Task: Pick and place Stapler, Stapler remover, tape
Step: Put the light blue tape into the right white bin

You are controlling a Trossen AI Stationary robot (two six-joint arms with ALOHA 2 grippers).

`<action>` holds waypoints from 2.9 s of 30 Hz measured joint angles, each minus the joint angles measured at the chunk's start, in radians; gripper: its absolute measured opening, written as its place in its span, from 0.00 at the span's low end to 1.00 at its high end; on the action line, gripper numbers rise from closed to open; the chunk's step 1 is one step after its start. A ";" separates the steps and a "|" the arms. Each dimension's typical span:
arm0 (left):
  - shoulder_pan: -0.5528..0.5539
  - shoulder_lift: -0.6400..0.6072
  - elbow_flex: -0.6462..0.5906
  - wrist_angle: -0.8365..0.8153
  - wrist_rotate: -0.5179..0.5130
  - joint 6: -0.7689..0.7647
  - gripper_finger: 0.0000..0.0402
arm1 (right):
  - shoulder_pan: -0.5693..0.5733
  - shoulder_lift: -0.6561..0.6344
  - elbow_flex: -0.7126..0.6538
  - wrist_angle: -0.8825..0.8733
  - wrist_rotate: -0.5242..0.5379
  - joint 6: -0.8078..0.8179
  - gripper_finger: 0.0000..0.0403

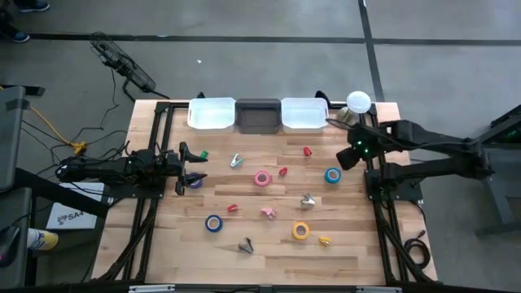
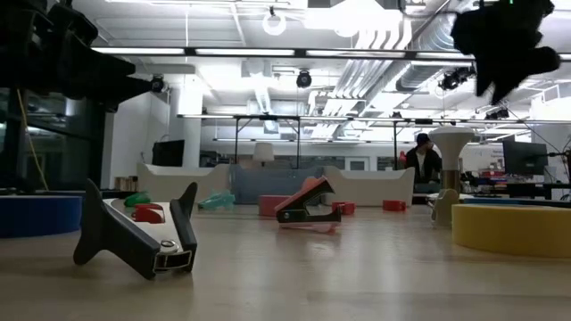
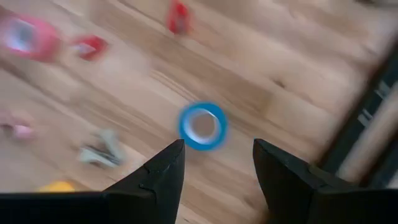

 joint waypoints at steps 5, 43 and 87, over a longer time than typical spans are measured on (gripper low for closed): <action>0.000 0.000 0.000 0.000 0.000 0.000 0.64 | -0.001 0.051 -0.066 0.009 -0.011 0.011 0.45; 0.000 0.000 0.000 0.000 0.000 0.000 0.64 | 0.094 0.572 -0.199 0.455 -0.137 -0.032 0.61; 0.000 0.000 0.000 0.000 0.000 0.000 0.64 | -0.036 0.635 0.237 0.321 -0.094 -0.263 0.08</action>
